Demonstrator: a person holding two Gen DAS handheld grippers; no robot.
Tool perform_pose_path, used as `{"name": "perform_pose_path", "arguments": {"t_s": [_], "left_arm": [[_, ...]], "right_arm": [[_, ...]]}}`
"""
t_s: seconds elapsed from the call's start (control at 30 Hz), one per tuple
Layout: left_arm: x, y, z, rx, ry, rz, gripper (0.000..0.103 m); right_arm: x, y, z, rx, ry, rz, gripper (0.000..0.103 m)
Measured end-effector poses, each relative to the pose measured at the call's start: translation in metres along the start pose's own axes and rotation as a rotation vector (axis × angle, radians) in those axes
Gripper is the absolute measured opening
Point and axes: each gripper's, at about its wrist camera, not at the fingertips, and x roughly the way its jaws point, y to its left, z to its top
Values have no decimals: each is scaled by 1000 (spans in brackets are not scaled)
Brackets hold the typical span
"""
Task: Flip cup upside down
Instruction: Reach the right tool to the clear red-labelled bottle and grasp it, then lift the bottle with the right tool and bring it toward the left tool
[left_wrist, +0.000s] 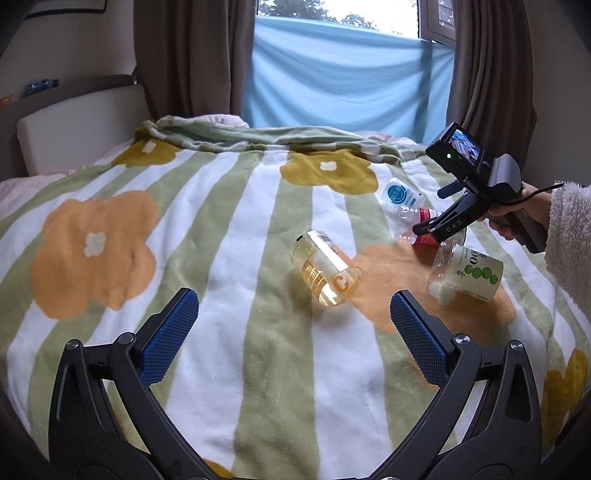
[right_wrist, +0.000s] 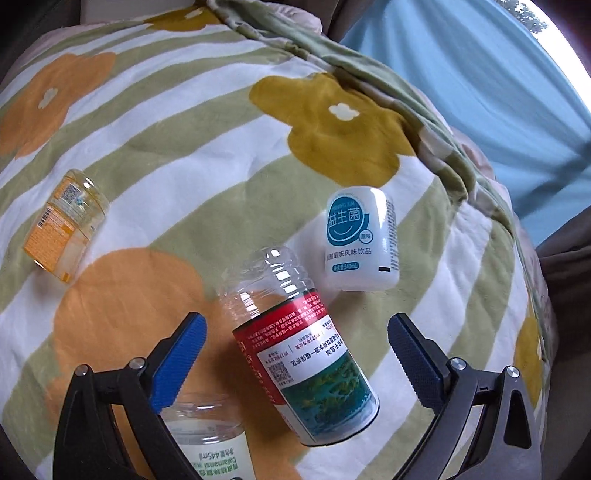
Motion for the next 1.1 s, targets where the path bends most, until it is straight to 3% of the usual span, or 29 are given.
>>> {"name": "perform_pose_path", "arguments": {"t_s": [0.07,0.13,0.2,0.4,0.6,0.83,1.1], "left_arm": [[3,1,-1,0,5,1,103],[0,4,-2,-8,-11,6,103],[-3,7,-1,-18,-24,1,103],[-14,15,2,-29,-41,5,103],[-36,25,2,-41,-35,-4,103],[-62,41,-9,-70,-32,-33,103],[-82,42,-19,-54,-32,-48,103]], "right_arm": [[13,0,2,-16,41,10,96],[24,3,1,-36,89,15,78],[32,6,1,-51,128,17,70],[10,11,12,-68,72,-55,68],[-68,19,24,62,3,-59,68],[-125,101,-20,172,47,45,68],[-105,155,-71,327,105,88,68]]}}
